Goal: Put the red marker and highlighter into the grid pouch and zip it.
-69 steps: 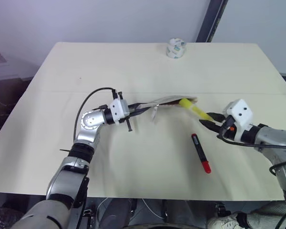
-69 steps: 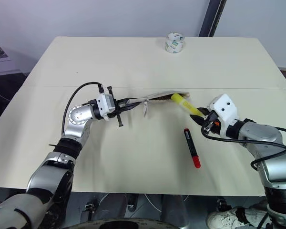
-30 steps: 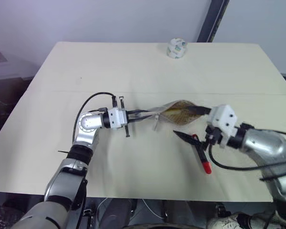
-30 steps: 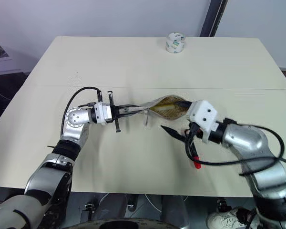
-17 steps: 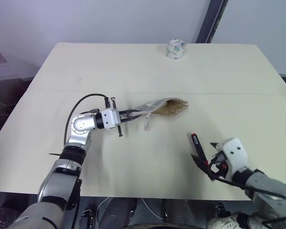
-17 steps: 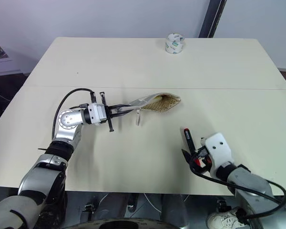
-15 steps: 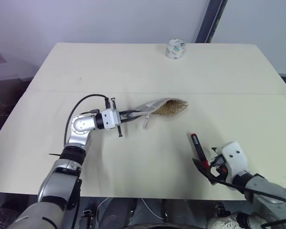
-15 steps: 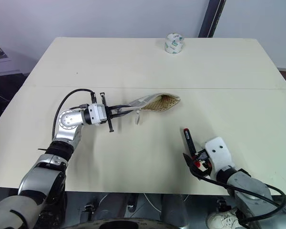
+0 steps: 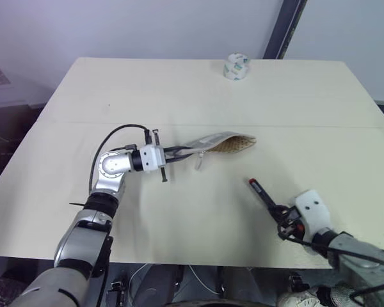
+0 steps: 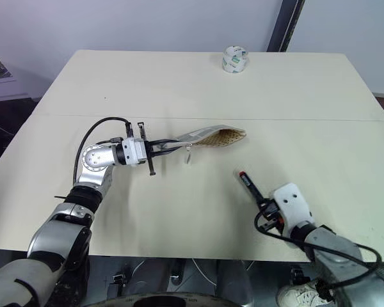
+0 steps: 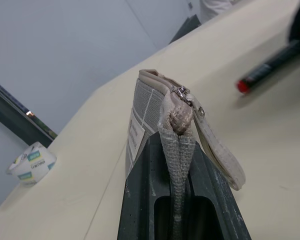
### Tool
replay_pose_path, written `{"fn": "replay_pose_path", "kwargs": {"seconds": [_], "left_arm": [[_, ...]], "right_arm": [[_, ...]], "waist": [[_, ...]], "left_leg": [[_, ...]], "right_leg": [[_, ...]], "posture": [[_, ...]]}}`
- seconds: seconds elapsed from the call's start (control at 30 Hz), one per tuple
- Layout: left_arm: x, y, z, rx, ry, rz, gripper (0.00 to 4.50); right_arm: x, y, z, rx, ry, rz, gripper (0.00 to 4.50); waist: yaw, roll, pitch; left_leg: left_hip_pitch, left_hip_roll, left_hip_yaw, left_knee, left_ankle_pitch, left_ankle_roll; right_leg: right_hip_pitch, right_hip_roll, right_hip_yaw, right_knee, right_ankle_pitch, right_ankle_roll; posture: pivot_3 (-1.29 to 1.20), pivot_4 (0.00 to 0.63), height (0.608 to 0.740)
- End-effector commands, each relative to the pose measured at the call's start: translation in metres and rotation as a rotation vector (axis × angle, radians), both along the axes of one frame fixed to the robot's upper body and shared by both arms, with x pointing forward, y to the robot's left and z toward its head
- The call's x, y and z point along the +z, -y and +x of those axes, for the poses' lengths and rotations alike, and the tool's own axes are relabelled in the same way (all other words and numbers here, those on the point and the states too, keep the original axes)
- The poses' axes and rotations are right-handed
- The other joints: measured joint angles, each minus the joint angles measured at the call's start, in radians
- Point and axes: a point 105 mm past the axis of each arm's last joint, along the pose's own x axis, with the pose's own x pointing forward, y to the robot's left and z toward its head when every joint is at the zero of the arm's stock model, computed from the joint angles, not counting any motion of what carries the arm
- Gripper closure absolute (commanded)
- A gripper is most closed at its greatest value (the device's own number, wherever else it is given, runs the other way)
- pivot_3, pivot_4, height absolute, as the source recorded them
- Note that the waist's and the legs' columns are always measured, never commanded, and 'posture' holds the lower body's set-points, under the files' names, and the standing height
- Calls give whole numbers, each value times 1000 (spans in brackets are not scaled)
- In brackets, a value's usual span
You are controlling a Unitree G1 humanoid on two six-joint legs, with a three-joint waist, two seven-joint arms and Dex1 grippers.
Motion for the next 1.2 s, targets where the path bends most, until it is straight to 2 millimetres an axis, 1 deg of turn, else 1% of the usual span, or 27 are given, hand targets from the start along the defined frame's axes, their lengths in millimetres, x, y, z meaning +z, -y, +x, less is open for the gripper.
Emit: {"fn": "replay_pose_path", "kwargs": {"seconds": [0.03, 0.17, 0.27, 0.4, 0.57, 0.67, 0.7, 0.8, 0.83, 0.97, 1.1, 1.17, 1.2], "left_arm": [[8, 3, 2, 0, 40, -8, 4500], [7, 5, 0, -12, 45, -1, 4500], [7, 8, -2, -25, 54, 6, 4500], [7, 13, -6, -52, 68, 11, 4500], [2, 18, -15, -103, 107, 77, 4500], [3, 20, -18, -122, 115, 86, 4500], [4, 21, -19, -128, 117, 85, 4500], [6, 25, -23, -150, 123, 81, 4500], [6, 26, -24, -161, 125, 82, 4500], [9, 33, -28, -198, 126, 76, 4500], [10, 38, -31, -223, 123, 73, 4500], [7, 37, -30, -220, 120, 85, 4500], [6, 36, -29, -216, 117, 86, 4500]], "right_arm": [[32, -10, 8, 165, 147, -54, 4177], [49, -10, 20, 239, 228, -125, 4177], [54, -10, 29, 267, 252, -164, 4177], [53, -8, 42, 310, 260, -253, 4177], [48, -8, 61, 386, 281, -414, 4177], [55, -17, 71, 431, 330, -450, 4177], [56, -22, 73, 470, 344, -484, 4177], [54, -39, 73, 620, 393, -585, 4177], [54, -47, 73, 664, 412, -594, 4177], [59, -66, 76, 770, 504, -634, 4177], [61, -74, 81, 822, 579, -673, 4177], [61, -77, 80, 829, 573, -625, 4177], [62, -77, 79, 829, 575, -602, 3677]], "waist": [[-1, -1, 0], [0, -1, 0], [0, -1, 0], [0, -1, 0], [0, -1, 1], [-3, -1, 1], [-2, -1, 1], [-2, -1, 1], [-2, -1, 1], [-2, -1, 1], [-1, -1, 1], [-1, -1, 1], [-1, -1, 1]], "left_leg": [[0, 0, 0, 0, 0, 0], [0, 1, -1, -2, 0, 0], [0, 0, 0, -1, 0, 0], [0, 0, 0, 0, 0, 0], [0, 0, 0, -1, 0, 0], [-1, 0, 0, -1, 0, 0], [-1, 0, 0, -1, 0, 0], [-1, 0, 0, -1, 0, 0], [-1, 0, 0, -1, 0, 0], [-1, 0, 0, -1, 0, 0], [-1, 0, 0, -1, 0, 0], [-1, 0, 0, -1, 0, 0], [-1, 0, 0, -1, 0, 0]], "right_leg": [[0, 0, 0, 0, 0, 0], [1, 1, -1, 0, 0, 1], [2, 0, -1, 0, 0, 1], [2, 0, -1, 0, 0, 1], [1, 0, -1, 0, 0, 1], [1, 0, 0, 0, 0, 1], [1, 0, 0, 0, 0, 1], [0, 0, 0, 0, 0, 1], [0, 0, 0, 0, 0, 1], [0, 0, 0, 0, 0, 1], [-1, 0, 0, 0, 0, 1], [-1, 0, 0, 0, 0, 0], [-1, 0, 0, 1, 0, 0]], "posture": [[0, 150, 740], [0, 150, 740], [0, 150, 740], [0, 150, 740], [0, 150, 740], [0, 150, 740], [0, 150, 740], [0, 150, 740], [0, 150, 740], [0, 150, 740], [0, 150, 740], [0, 150, 740], [0, 150, 740]]}}
